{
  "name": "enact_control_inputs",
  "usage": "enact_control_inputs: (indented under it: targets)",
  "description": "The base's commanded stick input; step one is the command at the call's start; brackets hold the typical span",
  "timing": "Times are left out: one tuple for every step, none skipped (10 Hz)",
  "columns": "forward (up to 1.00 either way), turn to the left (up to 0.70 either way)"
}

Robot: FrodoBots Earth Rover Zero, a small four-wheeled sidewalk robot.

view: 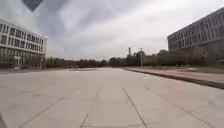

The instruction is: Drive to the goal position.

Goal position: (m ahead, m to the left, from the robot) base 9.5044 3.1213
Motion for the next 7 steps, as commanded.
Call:
enact_control_inputs:
  targets:
    - [0.5, 0.0]
    - [0.5, 0.0]
    - [0.5, 0.0]
    - [0.5, 0.0]
    - [0.5, 0.0]
    - [0.5, 0.0]
    - [0.5, 0.0]
